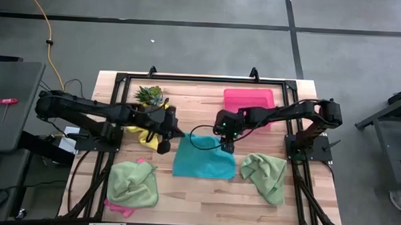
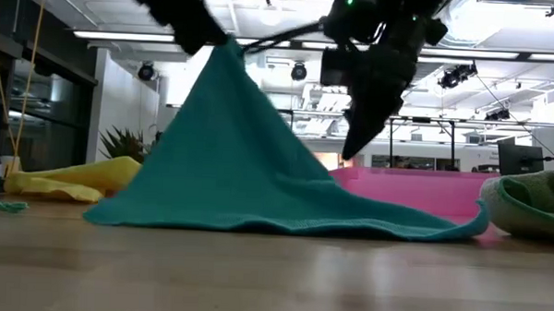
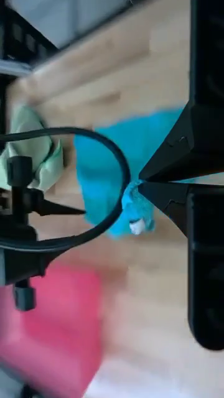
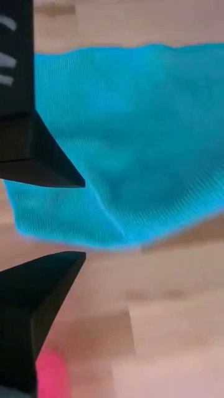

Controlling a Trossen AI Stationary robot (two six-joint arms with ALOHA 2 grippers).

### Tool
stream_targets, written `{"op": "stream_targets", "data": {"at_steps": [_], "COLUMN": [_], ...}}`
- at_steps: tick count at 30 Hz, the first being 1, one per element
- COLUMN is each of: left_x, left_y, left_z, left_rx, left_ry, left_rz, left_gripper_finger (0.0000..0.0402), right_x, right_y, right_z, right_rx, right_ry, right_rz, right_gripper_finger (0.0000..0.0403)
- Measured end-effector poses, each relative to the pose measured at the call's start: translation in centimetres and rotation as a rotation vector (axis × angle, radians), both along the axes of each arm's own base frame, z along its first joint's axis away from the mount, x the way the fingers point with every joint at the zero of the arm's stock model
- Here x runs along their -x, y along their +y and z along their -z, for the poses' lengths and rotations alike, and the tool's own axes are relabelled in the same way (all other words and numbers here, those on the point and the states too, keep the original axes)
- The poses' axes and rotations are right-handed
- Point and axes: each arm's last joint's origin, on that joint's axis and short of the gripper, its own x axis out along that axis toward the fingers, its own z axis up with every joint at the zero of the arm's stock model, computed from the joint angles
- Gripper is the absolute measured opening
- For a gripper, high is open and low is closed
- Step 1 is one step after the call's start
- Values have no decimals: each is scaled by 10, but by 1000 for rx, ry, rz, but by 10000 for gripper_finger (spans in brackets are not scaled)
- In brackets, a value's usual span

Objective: Fold microfiber towels
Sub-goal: Fold the blue microfiber cloth

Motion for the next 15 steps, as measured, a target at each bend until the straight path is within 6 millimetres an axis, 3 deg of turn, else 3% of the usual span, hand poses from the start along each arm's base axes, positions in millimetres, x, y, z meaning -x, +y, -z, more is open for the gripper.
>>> {"op": "stream_targets", "data": {"at_steps": [7, 12, 15], "left_x": [-13, -36, -47], "left_y": [20, 31, 26], "left_z": [-50, -84, -96], "left_rx": [-393, -638, -698], "left_ry": [183, 176, 166], "left_rz": [95, 101, 125], "left_gripper_finger": [0, 0, 0], "right_x": [25, 49, 59], "right_y": [-19, -33, -38], "right_z": [-53, -86, -97], "right_rx": [168, 238, 229], "right_ry": [-171, -277, -321], "right_rz": [97, 210, 266], "right_gripper_finger": [170, 170, 170]}}
